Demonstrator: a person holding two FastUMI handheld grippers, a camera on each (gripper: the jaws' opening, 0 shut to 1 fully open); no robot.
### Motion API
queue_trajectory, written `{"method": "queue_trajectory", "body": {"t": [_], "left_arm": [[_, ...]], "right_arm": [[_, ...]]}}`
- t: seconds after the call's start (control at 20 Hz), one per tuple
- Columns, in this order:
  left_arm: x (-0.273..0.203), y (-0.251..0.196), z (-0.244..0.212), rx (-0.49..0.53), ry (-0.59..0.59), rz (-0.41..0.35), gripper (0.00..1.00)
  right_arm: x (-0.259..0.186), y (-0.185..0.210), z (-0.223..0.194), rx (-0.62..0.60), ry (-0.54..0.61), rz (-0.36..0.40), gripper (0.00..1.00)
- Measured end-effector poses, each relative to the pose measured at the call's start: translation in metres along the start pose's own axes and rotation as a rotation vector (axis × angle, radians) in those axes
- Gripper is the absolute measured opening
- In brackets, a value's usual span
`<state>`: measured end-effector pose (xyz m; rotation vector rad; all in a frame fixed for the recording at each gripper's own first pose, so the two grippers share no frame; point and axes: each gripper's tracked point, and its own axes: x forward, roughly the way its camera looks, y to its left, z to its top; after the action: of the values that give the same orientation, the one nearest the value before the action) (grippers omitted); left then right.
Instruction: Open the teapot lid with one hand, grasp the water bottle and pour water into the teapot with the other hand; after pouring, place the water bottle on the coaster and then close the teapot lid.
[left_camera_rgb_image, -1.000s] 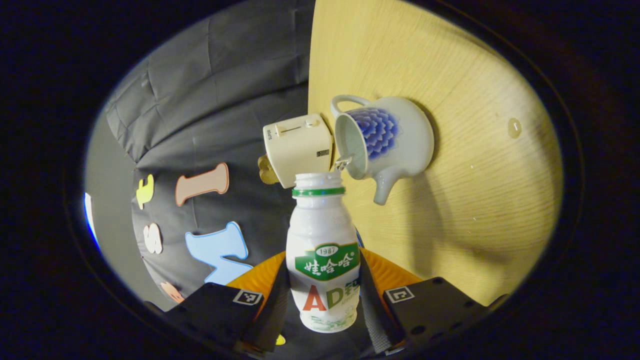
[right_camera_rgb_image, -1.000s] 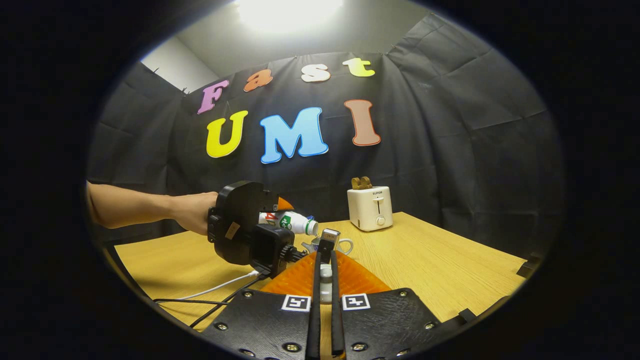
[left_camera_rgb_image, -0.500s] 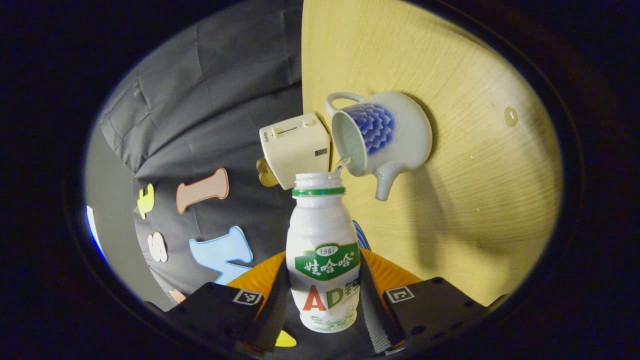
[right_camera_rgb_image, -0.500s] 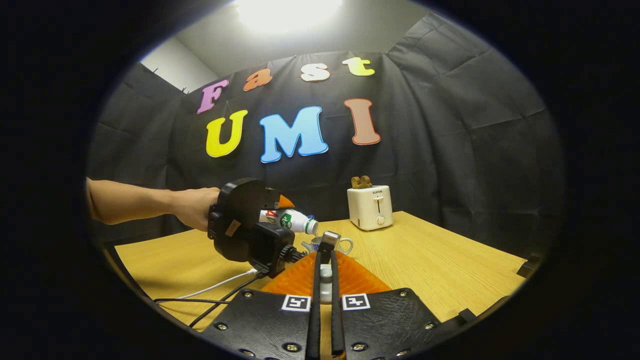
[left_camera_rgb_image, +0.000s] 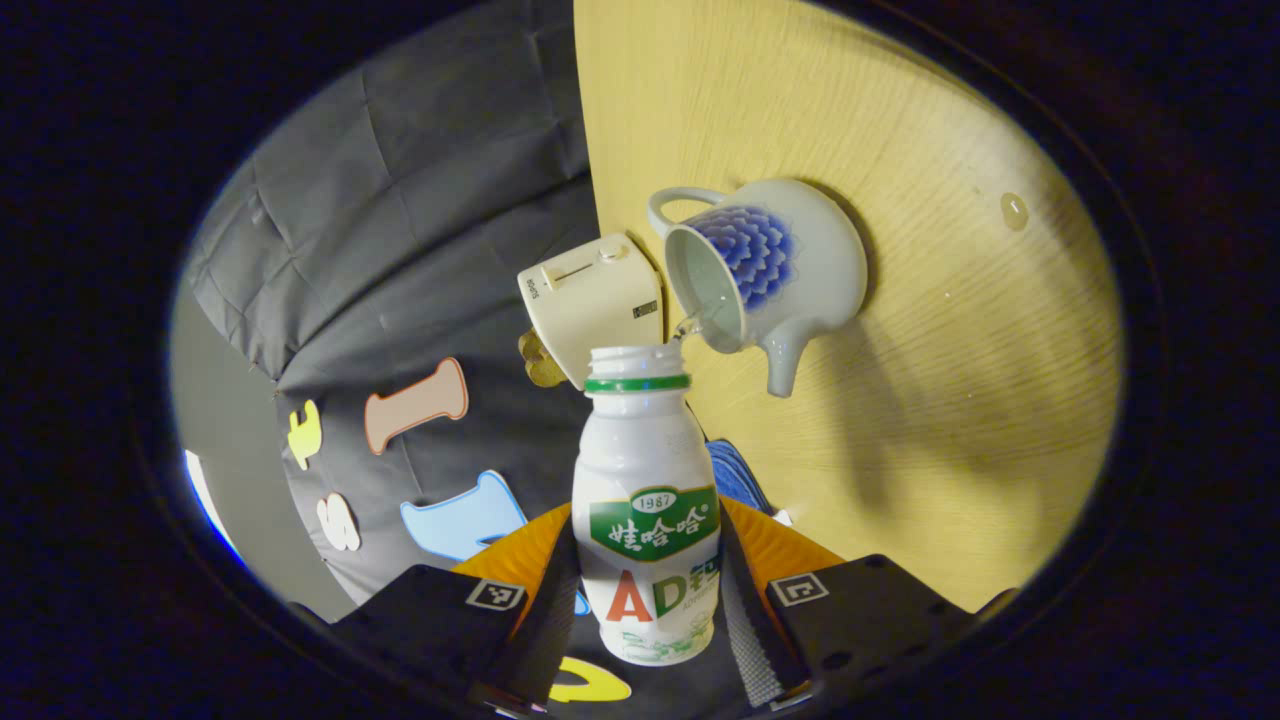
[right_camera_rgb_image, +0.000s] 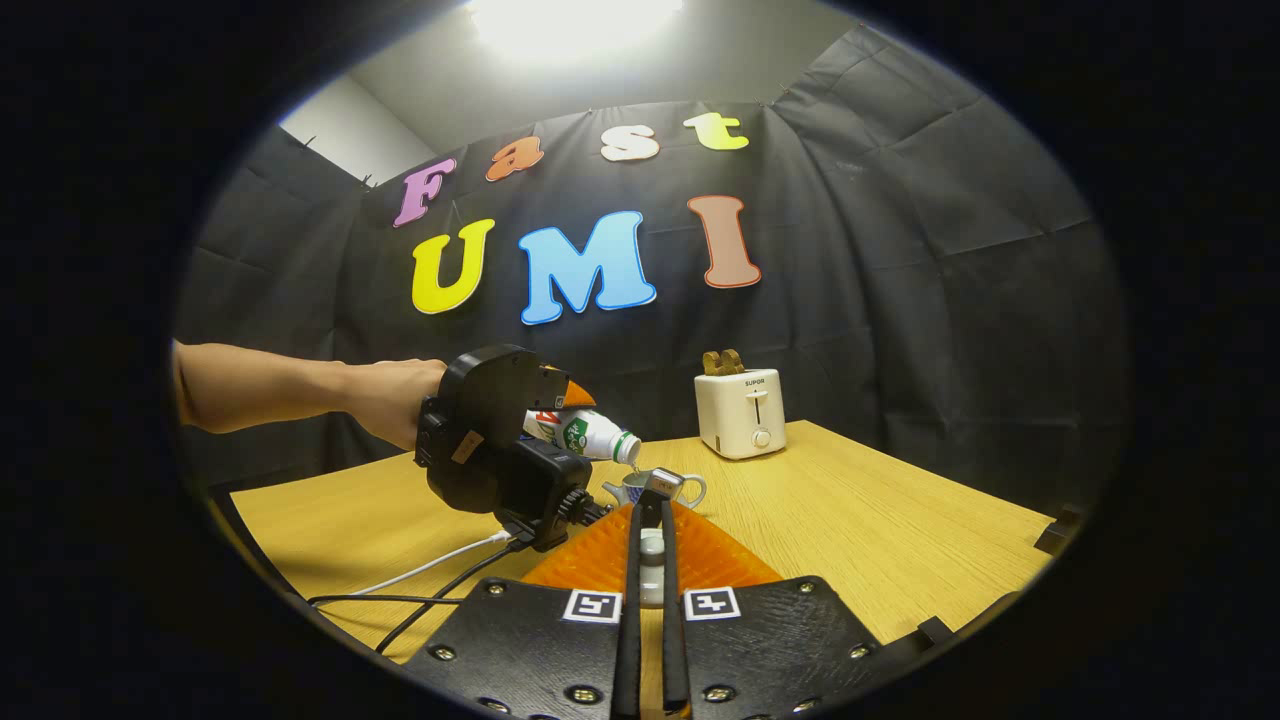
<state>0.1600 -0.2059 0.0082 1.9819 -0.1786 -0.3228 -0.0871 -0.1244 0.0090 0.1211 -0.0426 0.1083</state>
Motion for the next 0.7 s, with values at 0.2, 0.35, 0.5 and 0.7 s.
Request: {"method": "queue_trajectory", "body": {"t": [0.2,0.35,0.5,0.7], "left_arm": [[0.0001,0.0018,0.0007,0.021,-0.002,0.003,0.8],[-0.0003,0.0026,-0.0001,0.048,0.003,0.003,0.8],[-0.0009,0.0049,0.001,0.074,-0.004,0.009,0.8],[-0.0024,0.0079,0.0058,0.113,-0.016,0.016,0.8]], "right_arm": [[-0.0002,0.0011,0.0012,-0.001,-0.003,0.001,0.08],[0.0005,0.0007,0.0008,0.0,-0.002,0.001,0.08],[-0.0007,0.0007,0.0007,0.002,0.0,0.002,0.08],[-0.0005,0.0005,0.0008,0.002,0.001,0.001,0.08]]}}
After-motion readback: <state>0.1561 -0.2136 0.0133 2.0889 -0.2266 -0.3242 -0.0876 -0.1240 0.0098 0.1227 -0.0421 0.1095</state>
